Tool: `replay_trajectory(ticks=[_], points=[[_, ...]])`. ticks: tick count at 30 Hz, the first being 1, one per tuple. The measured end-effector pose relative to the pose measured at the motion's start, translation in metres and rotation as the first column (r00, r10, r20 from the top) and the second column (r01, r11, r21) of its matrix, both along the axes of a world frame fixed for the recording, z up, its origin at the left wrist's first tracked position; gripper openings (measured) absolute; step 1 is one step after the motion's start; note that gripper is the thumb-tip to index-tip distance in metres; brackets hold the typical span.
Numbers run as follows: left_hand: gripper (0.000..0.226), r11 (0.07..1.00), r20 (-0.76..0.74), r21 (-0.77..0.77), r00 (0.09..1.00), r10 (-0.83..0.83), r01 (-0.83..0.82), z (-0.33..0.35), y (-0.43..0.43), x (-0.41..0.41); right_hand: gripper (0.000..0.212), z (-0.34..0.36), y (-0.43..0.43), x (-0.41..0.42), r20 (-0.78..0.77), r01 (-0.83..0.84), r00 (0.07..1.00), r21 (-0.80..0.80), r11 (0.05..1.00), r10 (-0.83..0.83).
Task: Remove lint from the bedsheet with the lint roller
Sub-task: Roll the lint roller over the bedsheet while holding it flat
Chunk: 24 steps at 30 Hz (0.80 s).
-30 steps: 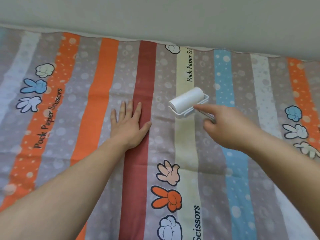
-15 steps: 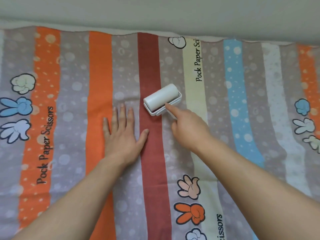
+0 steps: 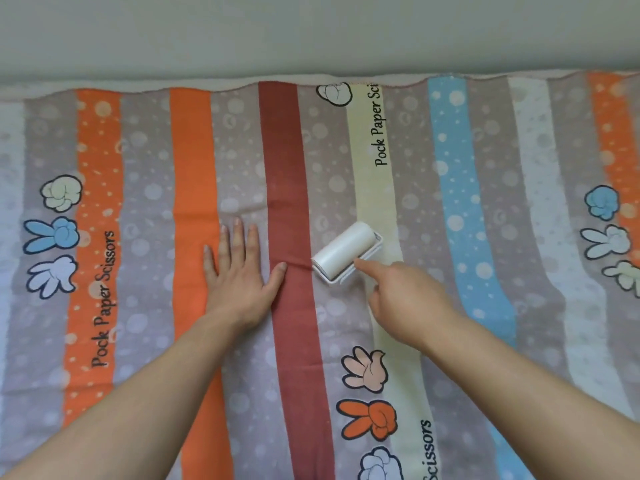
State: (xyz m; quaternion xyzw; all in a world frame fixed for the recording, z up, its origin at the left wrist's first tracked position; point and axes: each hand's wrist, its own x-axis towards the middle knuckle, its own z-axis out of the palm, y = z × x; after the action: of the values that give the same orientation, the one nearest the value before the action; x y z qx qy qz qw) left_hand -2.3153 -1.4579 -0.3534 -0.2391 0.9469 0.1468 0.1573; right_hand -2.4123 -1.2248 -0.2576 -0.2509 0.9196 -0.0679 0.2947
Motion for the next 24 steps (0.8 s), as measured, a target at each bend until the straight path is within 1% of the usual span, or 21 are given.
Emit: replay_trajectory(ticks=[3,8,13,17,20,22,24], points=[[0.086,1.0,-0.022,-0.001,1.0,0.008,-0.008,-0.002,0.001,0.001,0.057,0.005,0.037,0.016,-0.002,-0.009,1.0,0.044,0.999,0.009],[0.086,1.0,0.01,-0.014,1.0,0.02,-0.02,0.005,0.004,-0.001,0.054,0.016,0.082,0.04,-0.041,-0.062,0.997,0.141,0.988,0.068],[0.081,0.996,0.031,-0.026,0.996,0.084,-0.083,0.022,0.016,0.011,0.054,0.036,0.112,0.045,-0.009,-0.106,0.994,0.252,0.962,0.112],[0.08,0.995,0.036,-0.041,0.995,0.096,-0.095,0.025,0.026,0.035,0.052,0.061,0.127,0.039,0.045,-0.105,0.994,0.235,0.966,0.097],[0.083,0.993,0.044,-0.016,0.992,0.117,-0.116,0.025,0.017,0.044,0.045,0.083,0.127,0.027,0.077,-0.063,0.996,0.208,0.976,0.048],[0.087,0.994,0.063,-0.009,0.992,0.111,-0.11,0.025,0.009,0.045,0.041,0.096,0.118,0.023,0.074,-0.053,0.997,0.212,0.976,0.038],[0.09,0.996,0.072,-0.001,0.993,0.09,-0.09,0.023,0.003,0.045,0.042,0.102,0.102,0.024,0.044,-0.039,0.999,0.191,0.981,0.031]])
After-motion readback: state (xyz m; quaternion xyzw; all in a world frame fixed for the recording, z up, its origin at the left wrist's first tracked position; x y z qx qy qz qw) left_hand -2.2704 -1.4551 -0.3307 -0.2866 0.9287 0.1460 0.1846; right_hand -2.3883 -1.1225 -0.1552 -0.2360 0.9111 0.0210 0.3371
